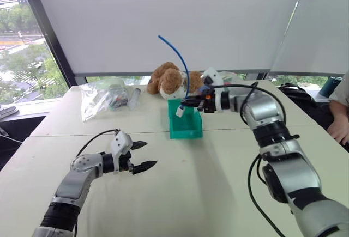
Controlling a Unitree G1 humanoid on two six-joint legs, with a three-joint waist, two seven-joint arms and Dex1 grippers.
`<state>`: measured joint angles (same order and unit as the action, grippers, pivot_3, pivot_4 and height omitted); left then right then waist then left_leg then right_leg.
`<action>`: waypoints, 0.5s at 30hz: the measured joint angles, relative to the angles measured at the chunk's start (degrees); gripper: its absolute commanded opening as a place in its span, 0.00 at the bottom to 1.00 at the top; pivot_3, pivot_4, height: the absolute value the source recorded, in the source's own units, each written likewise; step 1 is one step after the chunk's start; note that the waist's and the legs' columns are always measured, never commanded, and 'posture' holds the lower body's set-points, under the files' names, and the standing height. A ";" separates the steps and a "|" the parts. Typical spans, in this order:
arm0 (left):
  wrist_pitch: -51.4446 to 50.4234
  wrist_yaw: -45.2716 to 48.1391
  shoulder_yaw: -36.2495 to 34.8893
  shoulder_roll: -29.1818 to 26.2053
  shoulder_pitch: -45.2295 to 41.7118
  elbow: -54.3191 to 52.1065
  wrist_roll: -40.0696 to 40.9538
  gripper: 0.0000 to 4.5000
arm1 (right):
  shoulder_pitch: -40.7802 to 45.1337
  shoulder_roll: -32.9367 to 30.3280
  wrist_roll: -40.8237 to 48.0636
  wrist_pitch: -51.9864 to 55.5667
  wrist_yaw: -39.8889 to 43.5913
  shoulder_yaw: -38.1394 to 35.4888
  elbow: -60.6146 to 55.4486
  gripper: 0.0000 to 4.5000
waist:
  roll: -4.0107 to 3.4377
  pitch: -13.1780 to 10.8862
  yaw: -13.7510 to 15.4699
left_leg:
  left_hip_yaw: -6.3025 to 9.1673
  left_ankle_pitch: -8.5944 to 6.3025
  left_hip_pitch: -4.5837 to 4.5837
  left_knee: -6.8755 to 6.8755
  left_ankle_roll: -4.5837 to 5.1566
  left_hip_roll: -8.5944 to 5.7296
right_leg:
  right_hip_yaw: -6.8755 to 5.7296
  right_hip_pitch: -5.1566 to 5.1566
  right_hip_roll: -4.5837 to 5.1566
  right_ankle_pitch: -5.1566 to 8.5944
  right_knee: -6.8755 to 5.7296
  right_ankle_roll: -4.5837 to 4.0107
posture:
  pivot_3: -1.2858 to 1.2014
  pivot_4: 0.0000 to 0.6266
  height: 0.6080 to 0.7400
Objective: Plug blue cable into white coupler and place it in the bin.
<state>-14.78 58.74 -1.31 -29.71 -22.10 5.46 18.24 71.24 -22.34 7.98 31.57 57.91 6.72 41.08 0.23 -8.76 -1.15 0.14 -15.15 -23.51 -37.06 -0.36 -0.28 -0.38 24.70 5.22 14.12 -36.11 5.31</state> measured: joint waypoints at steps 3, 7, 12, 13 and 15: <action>-3.47 -1.61 -0.42 -0.29 0.80 -2.88 1.67 1.00 | 3.00 2.56 -1.68 -2.83 -4.15 -0.03 10.96 0.00 | -0.04 -0.04 -0.04 | -0.01 0.01 0.00 0.01 -0.02 -0.01 | 0.00 0.00 0.00 0.00 0.00 0.00 | 0.52 0.24 1.00; -7.36 -3.08 -0.70 -1.62 1.80 -5.87 3.21 1.00 | 7.16 4.45 -2.96 -6.61 -10.87 -1.70 23.34 0.35 | -0.08 -0.13 -0.03 | -0.03 0.02 0.00 0.05 -0.03 -0.03 | 0.00 0.01 0.01 0.00 0.02 0.01 | 0.52 0.24 1.00; -10.70 -4.60 -1.89 -2.15 2.21 -8.81 5.28 1.00 | 10.03 5.15 -3.19 -9.05 -16.17 -5.40 30.00 0.91 | -0.12 -0.39 -0.08 | -0.05 0.04 -0.01 0.05 -0.07 -0.08 | 0.00 0.00 0.05 -0.01 0.02 0.01 | 0.52 0.24 1.00; -11.28 -4.90 -1.93 -2.24 2.22 -9.20 6.00 1.00 | 10.65 5.14 -3.13 -9.19 -16.88 -6.19 30.50 1.00 | -0.14 -0.41 -0.08 | -0.05 0.04 -0.01 0.05 -0.08 -0.08 | 0.00 0.00 0.05 -0.01 0.02 0.01 | 0.52 0.24 1.00; -12.06 -5.32 -1.95 -2.25 2.29 -10.00 6.26 1.00 | 12.02 4.99 -2.88 -9.48 -17.77 -7.68 30.74 1.00 | -0.15 -0.48 -0.07 | -0.05 0.05 -0.01 0.06 -0.09 -0.08 | 0.00 0.00 0.03 -0.01 0.01 0.01 | 0.52 0.24 1.00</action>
<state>-26.84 53.42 -3.27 -31.96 -19.80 -4.54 24.50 83.26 -17.35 5.11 22.09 40.13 -0.96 71.82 0.08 -9.24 -1.22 0.09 -15.10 -23.52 -37.00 -0.45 -0.36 -0.38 24.71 5.25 14.11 -36.10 5.32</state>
